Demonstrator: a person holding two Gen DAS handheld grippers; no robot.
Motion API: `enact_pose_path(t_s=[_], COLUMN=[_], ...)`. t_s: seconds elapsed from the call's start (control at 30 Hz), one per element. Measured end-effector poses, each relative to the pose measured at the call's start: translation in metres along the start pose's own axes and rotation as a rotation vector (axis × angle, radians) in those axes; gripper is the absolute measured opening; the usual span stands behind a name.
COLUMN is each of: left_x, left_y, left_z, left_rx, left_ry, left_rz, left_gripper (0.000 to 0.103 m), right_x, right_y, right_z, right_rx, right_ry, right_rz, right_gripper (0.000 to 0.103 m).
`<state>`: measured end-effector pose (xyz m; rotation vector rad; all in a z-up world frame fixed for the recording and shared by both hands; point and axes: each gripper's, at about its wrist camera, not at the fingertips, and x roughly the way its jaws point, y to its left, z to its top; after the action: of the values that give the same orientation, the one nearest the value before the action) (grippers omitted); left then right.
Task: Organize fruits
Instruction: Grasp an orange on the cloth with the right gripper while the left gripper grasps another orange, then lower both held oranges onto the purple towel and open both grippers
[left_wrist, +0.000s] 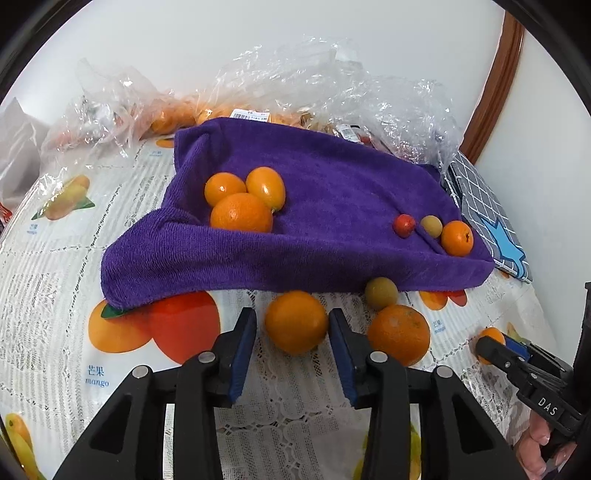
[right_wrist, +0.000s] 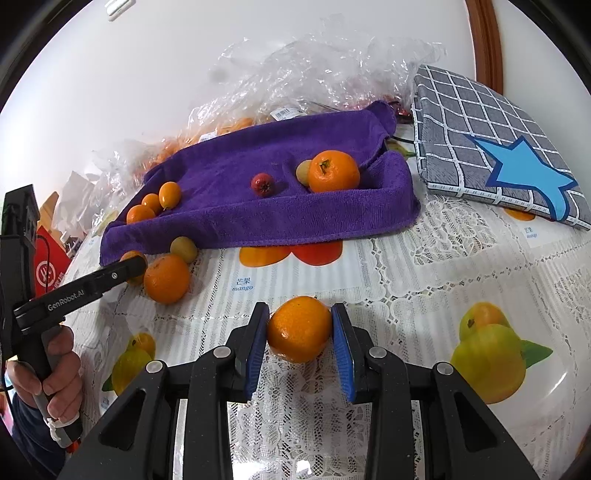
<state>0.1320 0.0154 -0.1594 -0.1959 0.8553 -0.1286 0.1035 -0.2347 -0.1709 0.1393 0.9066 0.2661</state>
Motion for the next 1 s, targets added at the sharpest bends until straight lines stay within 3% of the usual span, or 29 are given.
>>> enact_pose_path(t_s=[0.37,0.8,1.0], left_x=[-0.002,-0.032,-0.041], left_y=[0.001,0.015,0.029], left_z=[0.000,0.007,0.012], left_rx=[-0.006,-0.060,-0.103], left_ry=[-0.008,-0.160,-0.208], left_rz=[-0.013,-0.053,-0.044], left_gripper=[0.033,0.033,0.033], right_x=[0.002,-0.011,-0.013], right_y=[0.004,0.000,0.004], right_z=[0.000,0.000,0.017], right_rx=[-0.037,-0.021,-0.030], right_ry=[0.010,-0.051,-0.074], right_rz=[-0.028,0.012,0.017], right_gripper=[0.034,0.032,0.032])
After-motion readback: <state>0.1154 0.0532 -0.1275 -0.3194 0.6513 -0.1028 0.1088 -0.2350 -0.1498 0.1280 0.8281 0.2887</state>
